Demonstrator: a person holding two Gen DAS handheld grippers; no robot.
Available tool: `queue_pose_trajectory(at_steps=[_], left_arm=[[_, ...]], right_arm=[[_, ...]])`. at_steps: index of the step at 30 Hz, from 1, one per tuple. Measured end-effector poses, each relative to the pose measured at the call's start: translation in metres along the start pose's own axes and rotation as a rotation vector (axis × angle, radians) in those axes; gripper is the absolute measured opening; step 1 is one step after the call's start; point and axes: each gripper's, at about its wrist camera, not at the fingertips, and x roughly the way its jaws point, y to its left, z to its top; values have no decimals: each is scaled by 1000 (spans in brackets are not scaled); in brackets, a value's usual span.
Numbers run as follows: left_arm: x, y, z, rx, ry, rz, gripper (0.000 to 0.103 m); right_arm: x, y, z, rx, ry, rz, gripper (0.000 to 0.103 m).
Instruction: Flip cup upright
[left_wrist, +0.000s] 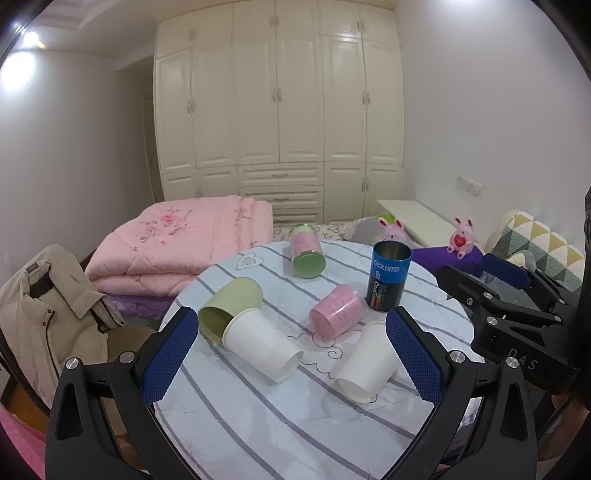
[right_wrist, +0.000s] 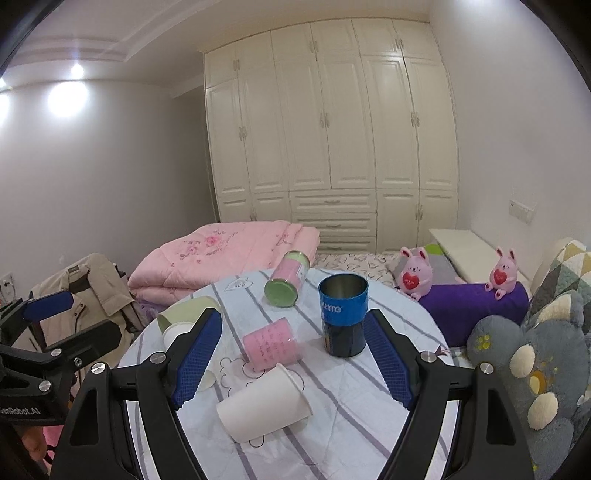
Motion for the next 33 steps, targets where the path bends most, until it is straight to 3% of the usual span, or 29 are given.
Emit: queue_pose_trajectory(at_steps=[6,13,33], left_arm=[[-3,0,-1,-18,-41,19,103],[2,0,-1,-18,-27,17,103],[13,-7,-5,13,13,3,103]], right_arm=[[-7,3,2,-22,-41,-28,81],[-14,3,4,-32,-99,-65,81],[-15,1,4,-23,-88,-85,82]])
